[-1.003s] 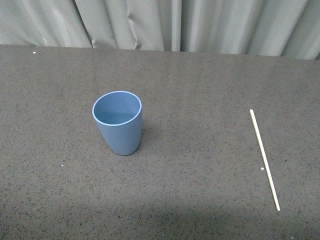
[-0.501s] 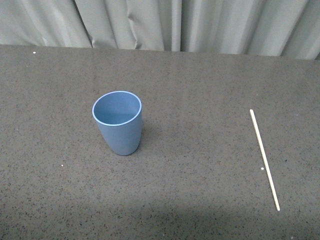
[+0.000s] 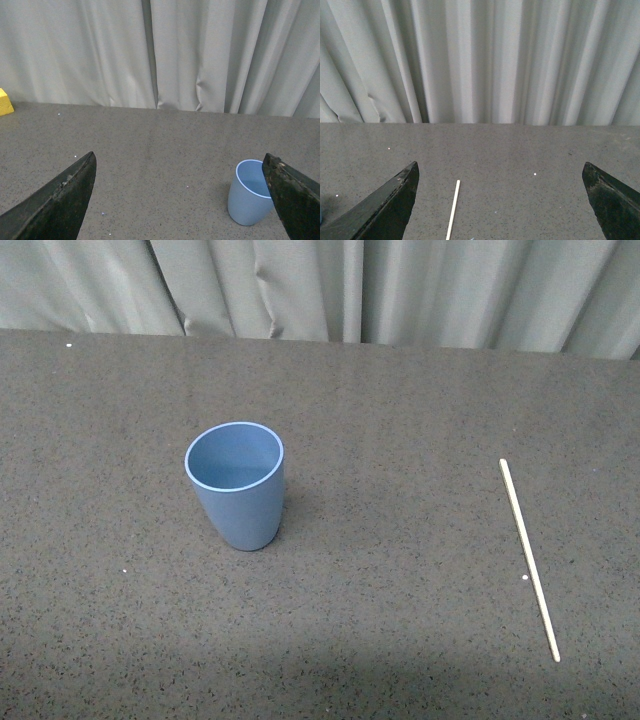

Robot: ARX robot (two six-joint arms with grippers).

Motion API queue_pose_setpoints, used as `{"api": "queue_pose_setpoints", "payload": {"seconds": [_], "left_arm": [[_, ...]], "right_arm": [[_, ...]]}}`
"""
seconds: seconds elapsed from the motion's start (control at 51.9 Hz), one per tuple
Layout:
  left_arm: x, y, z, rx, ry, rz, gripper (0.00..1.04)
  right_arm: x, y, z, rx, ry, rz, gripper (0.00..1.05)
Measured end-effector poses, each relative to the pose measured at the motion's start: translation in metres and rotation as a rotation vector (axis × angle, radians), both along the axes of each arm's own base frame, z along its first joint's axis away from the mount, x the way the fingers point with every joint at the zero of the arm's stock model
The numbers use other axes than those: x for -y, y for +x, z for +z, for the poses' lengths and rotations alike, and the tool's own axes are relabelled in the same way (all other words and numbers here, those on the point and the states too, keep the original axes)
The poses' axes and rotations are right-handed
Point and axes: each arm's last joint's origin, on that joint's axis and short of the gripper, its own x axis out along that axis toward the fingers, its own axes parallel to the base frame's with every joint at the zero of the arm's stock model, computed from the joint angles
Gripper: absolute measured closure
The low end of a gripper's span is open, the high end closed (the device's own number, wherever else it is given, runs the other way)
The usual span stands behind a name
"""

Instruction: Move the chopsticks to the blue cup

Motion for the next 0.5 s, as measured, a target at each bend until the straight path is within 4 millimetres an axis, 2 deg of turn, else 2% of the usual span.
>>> {"api": "queue_pose_setpoints", "payload": {"seconds": [0.077,0.135,0.212,0.289,0.366,0.501], "left_arm": [[0.000,0.000,0.000,0.000,0.000,0.000,0.07],[0.000,0.000,0.000,0.000,0.000,0.002,0.07],[0.000,0.000,0.000,0.000,0.000,0.001,0.07],[0.000,0.000,0.000,0.000,0.000,0.000,0.07],[0.000,0.000,0.000,0.000,0.000,0.001,0.07],[0.000,0.000,0.000,0.000,0.000,0.000,0.07]], "right_arm": [[0.000,0.001,-0.001,-0.028,-0.072,-0.083,0.09],[-0.004,0.006,-0.006,-0.124,-0.230,-0.169,0.09],[-0.010,0.017,-0.009,-0.215,-0.327,-0.115,0.09],[-0.013,0.035,-0.008,-0.310,-0.323,-0.070,0.09],[-0.021,0.061,-0.010,-0.431,-0.271,0.007,0.09],[-0.033,0.104,-0.030,-0.628,-0.192,0.068,0.09]]}}
